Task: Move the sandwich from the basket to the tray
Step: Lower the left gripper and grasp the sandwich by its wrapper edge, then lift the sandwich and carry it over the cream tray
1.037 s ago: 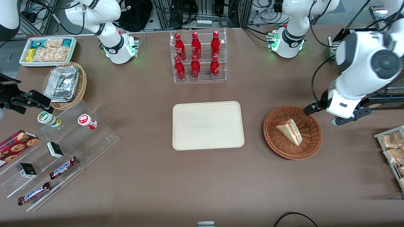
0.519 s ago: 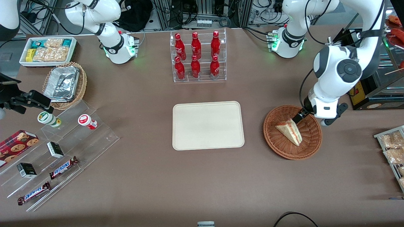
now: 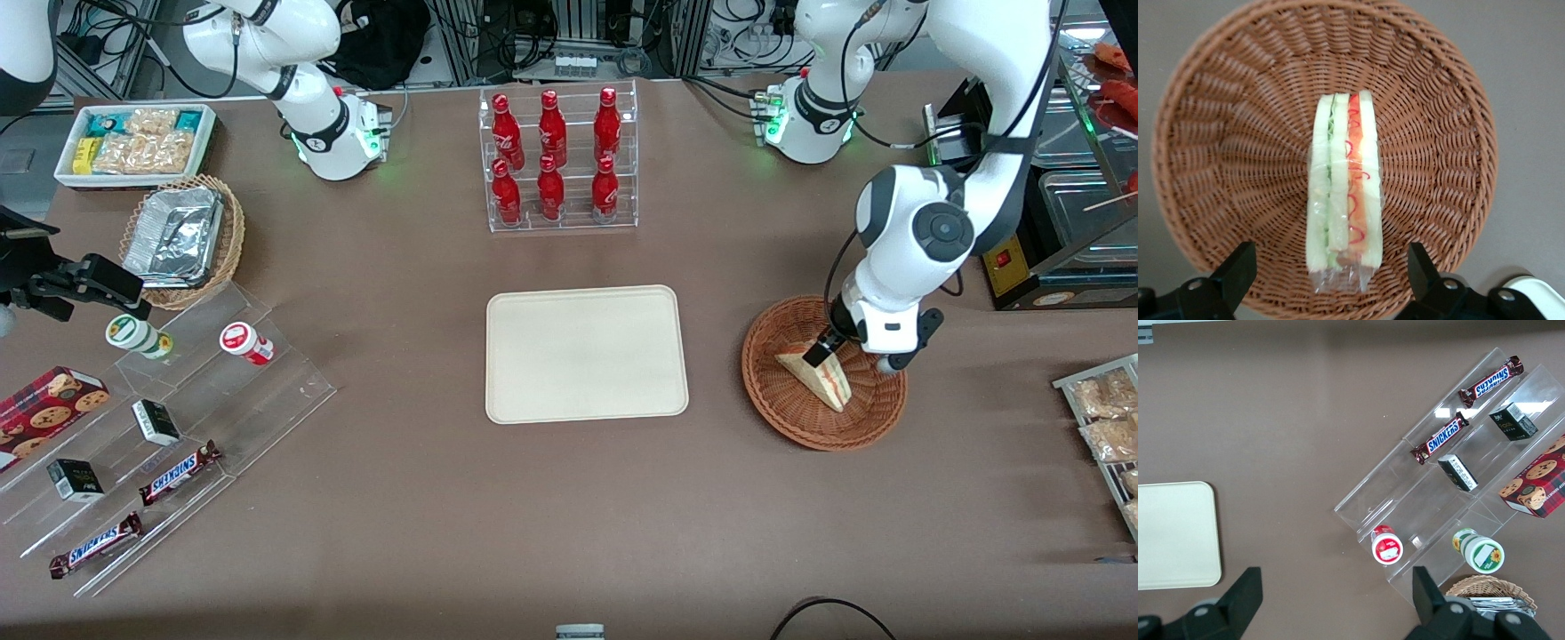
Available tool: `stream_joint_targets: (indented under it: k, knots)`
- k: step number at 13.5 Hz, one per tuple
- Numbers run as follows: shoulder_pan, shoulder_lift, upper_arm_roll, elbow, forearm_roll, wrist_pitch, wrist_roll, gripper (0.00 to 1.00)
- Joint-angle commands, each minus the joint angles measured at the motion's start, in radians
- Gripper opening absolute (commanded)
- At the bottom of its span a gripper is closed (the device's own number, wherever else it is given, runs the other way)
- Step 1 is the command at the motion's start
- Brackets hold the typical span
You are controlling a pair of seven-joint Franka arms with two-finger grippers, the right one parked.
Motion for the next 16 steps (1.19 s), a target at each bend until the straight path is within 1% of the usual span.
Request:
stream_joint_targets:
  k: [1,5,6,7,8,9,10,12,13,16]
  knots:
    - [0.009,0.041,-0.017,-0.003,0.011,0.046,-0.029,1.00]
    - [0.009,0.058,-0.017,-0.003,0.012,0.055,-0.023,0.99]
    - [0.009,0.066,-0.017,0.000,0.012,0.055,-0.023,0.84]
    - [0.009,0.069,-0.015,-0.002,0.015,0.055,-0.018,0.60]
    - [0.010,0.072,-0.015,0.001,0.026,0.055,-0.015,0.21]
    - [0.010,0.071,-0.014,0.006,0.037,0.053,-0.010,0.11]
    - [0.013,0.068,-0.014,0.011,0.038,0.047,-0.012,0.08]
    - [0.012,0.039,-0.014,0.027,0.043,0.011,-0.010,0.07]
    - [0.012,0.019,-0.014,0.061,0.045,-0.055,-0.010,0.07]
    - [-0.017,-0.009,-0.026,0.248,0.095,-0.369,-0.021,0.07]
